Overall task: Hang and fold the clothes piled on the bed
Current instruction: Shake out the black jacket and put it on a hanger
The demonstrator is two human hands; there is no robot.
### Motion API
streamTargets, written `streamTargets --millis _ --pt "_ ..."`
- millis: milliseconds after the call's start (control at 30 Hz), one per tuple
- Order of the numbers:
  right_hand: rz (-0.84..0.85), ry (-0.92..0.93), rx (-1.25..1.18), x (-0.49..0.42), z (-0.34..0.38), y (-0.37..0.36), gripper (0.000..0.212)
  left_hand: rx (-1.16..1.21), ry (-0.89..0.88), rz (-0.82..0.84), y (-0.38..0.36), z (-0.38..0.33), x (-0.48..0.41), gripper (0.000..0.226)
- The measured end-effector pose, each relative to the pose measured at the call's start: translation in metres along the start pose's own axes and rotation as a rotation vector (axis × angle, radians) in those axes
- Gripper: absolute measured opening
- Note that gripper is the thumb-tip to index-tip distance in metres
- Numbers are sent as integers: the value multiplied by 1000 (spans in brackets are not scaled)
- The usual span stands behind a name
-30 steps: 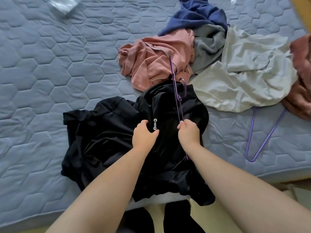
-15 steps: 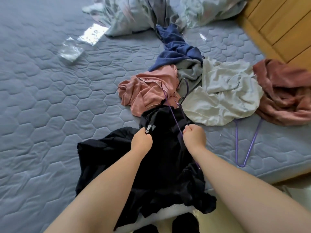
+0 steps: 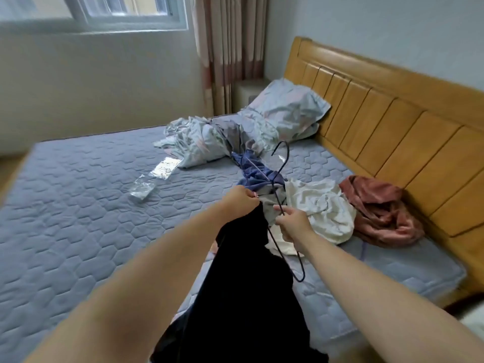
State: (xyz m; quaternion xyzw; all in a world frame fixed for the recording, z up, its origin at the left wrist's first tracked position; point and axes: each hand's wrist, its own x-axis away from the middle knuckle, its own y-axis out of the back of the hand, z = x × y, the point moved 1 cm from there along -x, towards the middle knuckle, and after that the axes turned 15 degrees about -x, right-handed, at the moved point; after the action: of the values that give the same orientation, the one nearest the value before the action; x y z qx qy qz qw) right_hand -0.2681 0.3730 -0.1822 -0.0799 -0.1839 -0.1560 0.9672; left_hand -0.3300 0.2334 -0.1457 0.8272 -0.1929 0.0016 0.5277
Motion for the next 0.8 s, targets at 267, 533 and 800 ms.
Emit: streamTargets --millis 267,533,800 --pt "183 121 -53 31 99 27 44 -104 -237 -110 102 -99 32 31" --pt "244 179 -92 41 175 59 26 -191 -374 -261 170 -162 42 36" --pt "-115 437 -116 47 260 69 22 -627 -235 -524 196 -158 26 8"
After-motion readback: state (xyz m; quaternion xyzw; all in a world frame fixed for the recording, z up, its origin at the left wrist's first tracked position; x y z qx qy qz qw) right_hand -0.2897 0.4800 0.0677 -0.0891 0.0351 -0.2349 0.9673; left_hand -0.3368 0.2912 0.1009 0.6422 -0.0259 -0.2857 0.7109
